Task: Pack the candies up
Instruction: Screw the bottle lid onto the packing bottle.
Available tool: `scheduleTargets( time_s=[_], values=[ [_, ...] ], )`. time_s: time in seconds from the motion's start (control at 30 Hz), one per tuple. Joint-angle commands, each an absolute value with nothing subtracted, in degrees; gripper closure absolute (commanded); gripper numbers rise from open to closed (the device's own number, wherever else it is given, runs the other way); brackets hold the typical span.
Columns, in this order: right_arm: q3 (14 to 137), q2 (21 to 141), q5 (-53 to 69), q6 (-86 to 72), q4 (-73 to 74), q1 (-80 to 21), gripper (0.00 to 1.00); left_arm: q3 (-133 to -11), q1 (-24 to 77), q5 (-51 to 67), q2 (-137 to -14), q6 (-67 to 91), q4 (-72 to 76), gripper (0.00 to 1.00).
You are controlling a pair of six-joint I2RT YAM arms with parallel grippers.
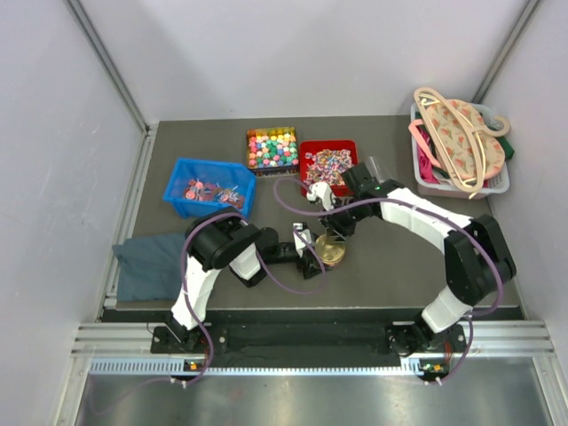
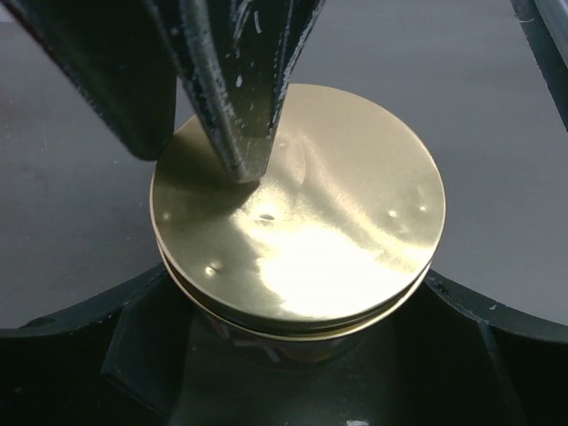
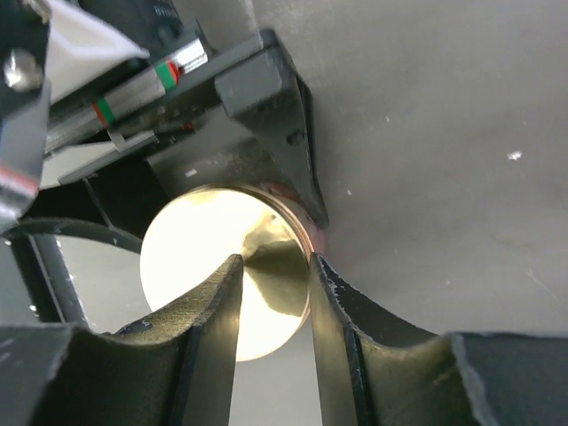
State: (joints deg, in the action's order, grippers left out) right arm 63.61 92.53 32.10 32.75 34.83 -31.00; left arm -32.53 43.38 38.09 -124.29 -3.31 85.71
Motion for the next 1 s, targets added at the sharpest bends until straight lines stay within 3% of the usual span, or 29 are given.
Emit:
scheduleTargets(
  time_s=[0.0, 0.47, 0.97],
  values=[
    [59.3, 87.9, 33.2, 32.3, 40.3, -31.8, 0.66, -31.9, 42.2, 35.0, -126.7, -2.3, 97.4, 0.41],
    [52.2, 81.4, 33.0, 30.6, 41.3, -35.8, 0.67, -31.8, 42.2, 34.2, -126.8, -2.5, 97.4, 0.41],
    [54.8, 83.4, 36.2, 32.3, 48.1, -38.8, 0.67, -32.2, 42.2, 32.2, -126.6, -3.4, 96.2, 0.41]
  ],
)
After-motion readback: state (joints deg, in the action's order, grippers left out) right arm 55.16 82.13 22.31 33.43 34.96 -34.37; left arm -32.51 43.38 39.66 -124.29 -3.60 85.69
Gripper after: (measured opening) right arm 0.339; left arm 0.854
